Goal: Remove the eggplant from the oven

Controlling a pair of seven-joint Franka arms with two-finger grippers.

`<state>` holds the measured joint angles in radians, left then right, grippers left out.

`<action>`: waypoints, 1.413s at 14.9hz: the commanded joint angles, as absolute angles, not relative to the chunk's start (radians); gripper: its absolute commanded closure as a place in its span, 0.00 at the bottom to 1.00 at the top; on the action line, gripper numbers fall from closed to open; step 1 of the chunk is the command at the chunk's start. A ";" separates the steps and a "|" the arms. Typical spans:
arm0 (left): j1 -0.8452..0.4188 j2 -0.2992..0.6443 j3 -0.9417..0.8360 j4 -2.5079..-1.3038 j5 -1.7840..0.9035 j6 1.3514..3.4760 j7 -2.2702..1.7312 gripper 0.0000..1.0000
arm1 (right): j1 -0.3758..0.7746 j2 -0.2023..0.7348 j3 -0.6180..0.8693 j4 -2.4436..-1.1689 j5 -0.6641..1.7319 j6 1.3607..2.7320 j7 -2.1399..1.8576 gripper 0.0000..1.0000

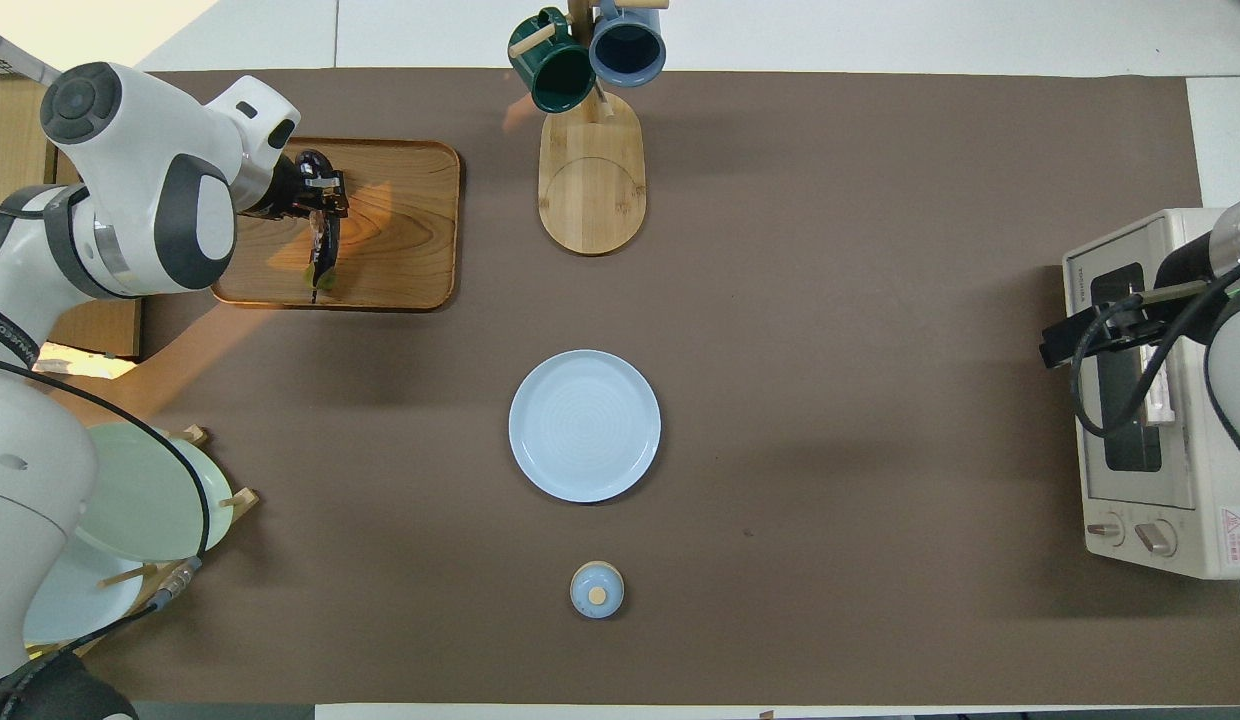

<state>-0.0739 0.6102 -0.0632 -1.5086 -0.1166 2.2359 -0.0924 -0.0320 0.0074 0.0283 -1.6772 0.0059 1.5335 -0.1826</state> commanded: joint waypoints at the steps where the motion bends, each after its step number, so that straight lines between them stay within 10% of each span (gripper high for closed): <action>1: -0.077 0.595 -0.061 -1.549 -0.100 2.295 -0.071 0.84 | -0.029 0.000 0.031 -1.671 -0.017 1.528 -0.152 0.00; 2: -0.075 0.594 -0.061 -1.543 -0.100 2.287 -0.061 0.01 | -0.029 0.000 0.032 -1.671 -0.023 1.531 -0.138 0.00; 15: -0.057 0.189 -0.017 -1.528 -0.091 1.742 -0.130 0.00 | -0.028 -0.026 0.009 -1.663 0.008 1.563 0.011 0.00; 21: -0.087 -0.046 -0.012 -1.785 -0.037 1.663 -0.132 0.00 | -0.037 -0.028 0.002 -1.670 0.005 1.589 -0.011 0.00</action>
<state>-0.0625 0.0631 -0.0167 -1.6131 -0.0609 1.6391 -0.1170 -0.0319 -0.0189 0.0047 -1.6610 -0.0013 1.5685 -0.0082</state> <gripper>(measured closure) 0.000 0.000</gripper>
